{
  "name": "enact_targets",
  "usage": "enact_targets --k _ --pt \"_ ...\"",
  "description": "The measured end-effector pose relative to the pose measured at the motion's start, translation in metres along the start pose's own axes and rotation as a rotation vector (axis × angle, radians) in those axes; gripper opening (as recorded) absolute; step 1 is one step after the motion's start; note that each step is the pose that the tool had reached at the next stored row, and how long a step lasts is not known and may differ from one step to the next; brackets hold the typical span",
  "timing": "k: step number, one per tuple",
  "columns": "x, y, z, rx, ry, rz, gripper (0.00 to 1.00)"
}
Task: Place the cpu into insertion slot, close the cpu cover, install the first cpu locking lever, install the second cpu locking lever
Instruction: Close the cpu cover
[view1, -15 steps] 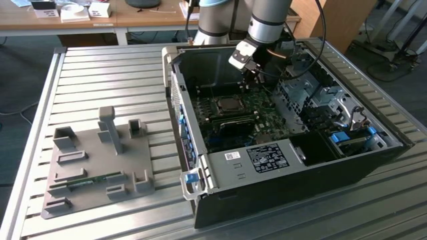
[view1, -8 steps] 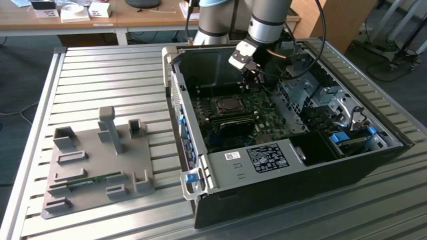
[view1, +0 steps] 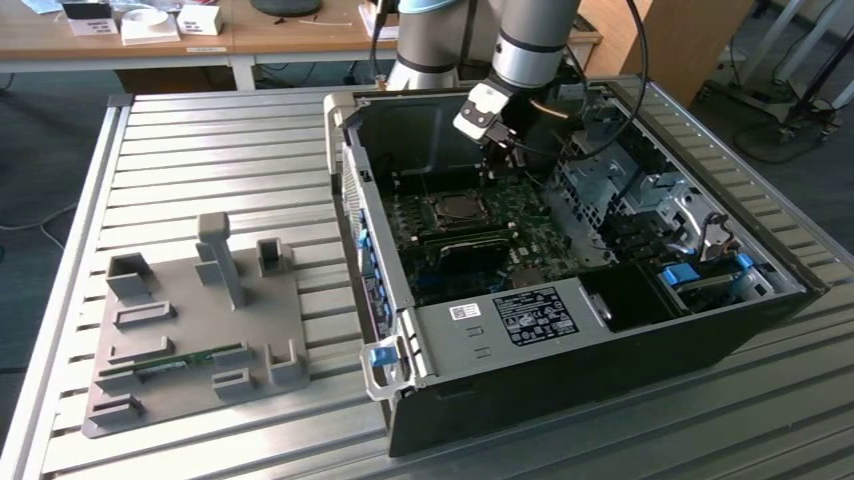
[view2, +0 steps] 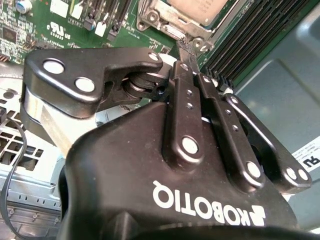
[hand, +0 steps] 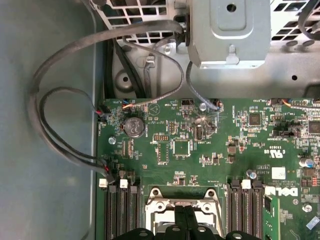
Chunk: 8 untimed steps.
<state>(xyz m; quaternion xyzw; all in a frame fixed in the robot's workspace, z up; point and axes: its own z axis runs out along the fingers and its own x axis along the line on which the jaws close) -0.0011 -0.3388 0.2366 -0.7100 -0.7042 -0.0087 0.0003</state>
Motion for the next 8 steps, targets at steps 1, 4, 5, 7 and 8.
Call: enact_targets --k 1,4,5,7,8 --pt "0.0 -0.0013 0.0003 0.0 0.0001 0.0 0.11" --pt "-0.0001 -0.0044 0.0009 0.0002 -0.0003 0.0 0.11" --pt "-0.0001 -0.0047 0.0009 0.0002 -0.0003 0.0 0.11" --pt "-0.0001 -0.0047 0.0011 0.0001 -0.0001 0.0 0.11" --pt "-0.0001 -0.0047 0.0012 0.0001 -0.0001 0.0 0.11"
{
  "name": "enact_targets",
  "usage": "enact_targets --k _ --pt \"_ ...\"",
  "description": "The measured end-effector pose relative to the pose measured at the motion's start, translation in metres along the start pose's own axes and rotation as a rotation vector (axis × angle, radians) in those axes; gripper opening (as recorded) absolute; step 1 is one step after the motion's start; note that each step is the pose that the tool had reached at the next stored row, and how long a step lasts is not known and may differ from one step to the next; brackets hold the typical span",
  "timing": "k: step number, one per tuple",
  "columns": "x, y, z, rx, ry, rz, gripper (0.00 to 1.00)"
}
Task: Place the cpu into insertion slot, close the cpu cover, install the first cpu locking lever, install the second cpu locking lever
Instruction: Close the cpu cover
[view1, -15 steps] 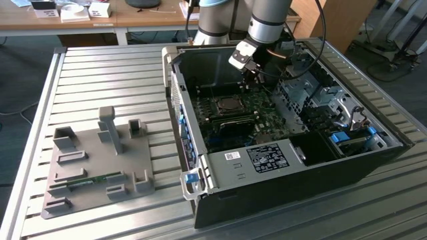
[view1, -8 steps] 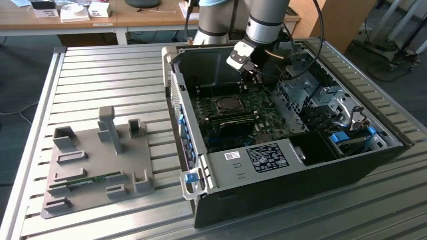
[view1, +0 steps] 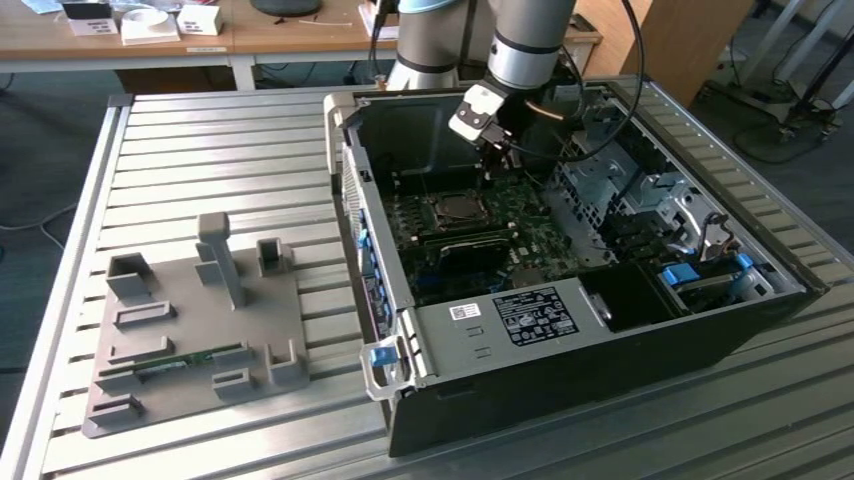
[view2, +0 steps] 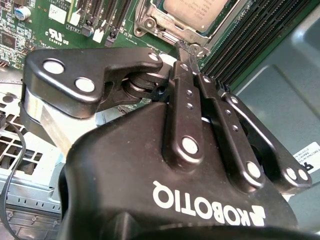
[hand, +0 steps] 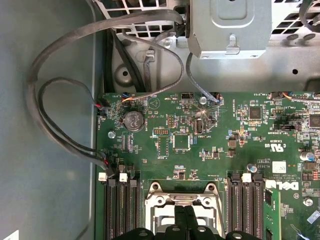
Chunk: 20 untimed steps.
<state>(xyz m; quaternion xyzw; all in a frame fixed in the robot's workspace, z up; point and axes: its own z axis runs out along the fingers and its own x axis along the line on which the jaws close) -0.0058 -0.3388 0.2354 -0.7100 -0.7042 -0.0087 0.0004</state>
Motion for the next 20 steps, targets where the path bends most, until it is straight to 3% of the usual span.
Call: enact_targets --k 15,20 --pt "0.0 -0.0009 0.0002 0.0 0.0 0.0 0.11" --pt "-0.0001 -0.0067 0.001 -0.0001 0.0 0.0 0.11"
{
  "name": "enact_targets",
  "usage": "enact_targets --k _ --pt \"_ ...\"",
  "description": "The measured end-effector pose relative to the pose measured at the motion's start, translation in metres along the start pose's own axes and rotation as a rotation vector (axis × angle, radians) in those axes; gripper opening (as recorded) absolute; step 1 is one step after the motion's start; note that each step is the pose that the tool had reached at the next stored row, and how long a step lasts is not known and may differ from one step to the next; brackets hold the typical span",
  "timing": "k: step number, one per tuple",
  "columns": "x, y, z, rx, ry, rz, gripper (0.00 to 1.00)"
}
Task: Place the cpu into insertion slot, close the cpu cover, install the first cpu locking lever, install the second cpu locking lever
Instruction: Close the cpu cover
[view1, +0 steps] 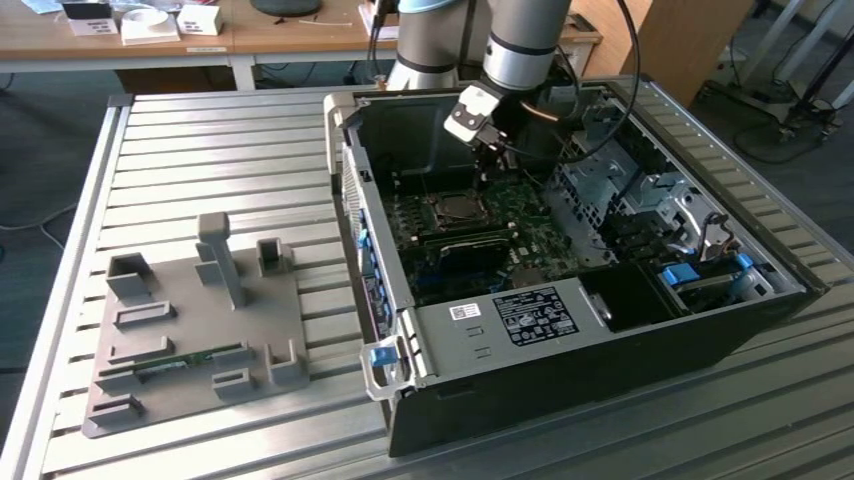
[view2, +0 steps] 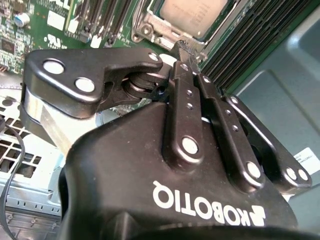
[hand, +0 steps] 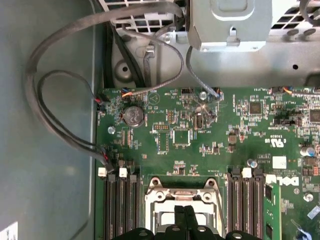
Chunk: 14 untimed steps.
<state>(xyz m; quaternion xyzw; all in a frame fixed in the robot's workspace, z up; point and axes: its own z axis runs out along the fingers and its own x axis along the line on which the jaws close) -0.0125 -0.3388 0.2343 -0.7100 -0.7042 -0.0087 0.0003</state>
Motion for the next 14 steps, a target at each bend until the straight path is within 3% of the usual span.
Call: enact_targets --k 14 --pt "-0.0001 -0.0183 0.0015 -0.0001 0.0 0.0 0.11"
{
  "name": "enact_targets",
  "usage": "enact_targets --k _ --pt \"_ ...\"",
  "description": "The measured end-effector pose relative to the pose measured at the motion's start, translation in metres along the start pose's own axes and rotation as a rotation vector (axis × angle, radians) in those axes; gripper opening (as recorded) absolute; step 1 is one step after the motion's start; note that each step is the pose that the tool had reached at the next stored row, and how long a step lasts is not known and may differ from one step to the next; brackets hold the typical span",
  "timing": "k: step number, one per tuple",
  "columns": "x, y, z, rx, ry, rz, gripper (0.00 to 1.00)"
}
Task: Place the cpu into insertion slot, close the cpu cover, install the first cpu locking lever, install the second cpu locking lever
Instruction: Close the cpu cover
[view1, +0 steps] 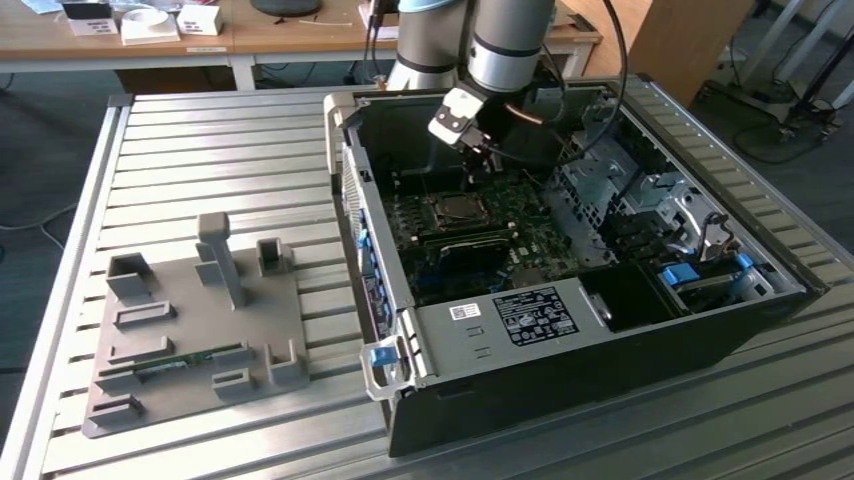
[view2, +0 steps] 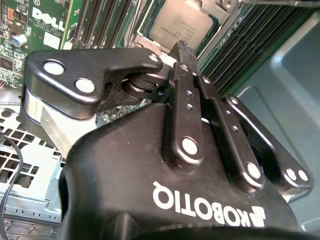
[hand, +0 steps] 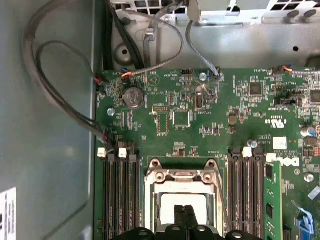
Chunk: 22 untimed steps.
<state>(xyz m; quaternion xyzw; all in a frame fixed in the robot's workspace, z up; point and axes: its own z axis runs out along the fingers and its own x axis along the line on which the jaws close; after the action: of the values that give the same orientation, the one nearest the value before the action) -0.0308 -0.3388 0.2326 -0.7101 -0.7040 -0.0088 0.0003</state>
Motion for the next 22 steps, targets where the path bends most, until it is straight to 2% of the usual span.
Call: enact_targets --k 15,22 --pt "-0.0001 -0.0011 0.0001 0.0011 -0.0001 0.0 0.11" --pt "-0.0001 -0.0106 0.0007 -0.0042 0.0001 0.0 0.11"
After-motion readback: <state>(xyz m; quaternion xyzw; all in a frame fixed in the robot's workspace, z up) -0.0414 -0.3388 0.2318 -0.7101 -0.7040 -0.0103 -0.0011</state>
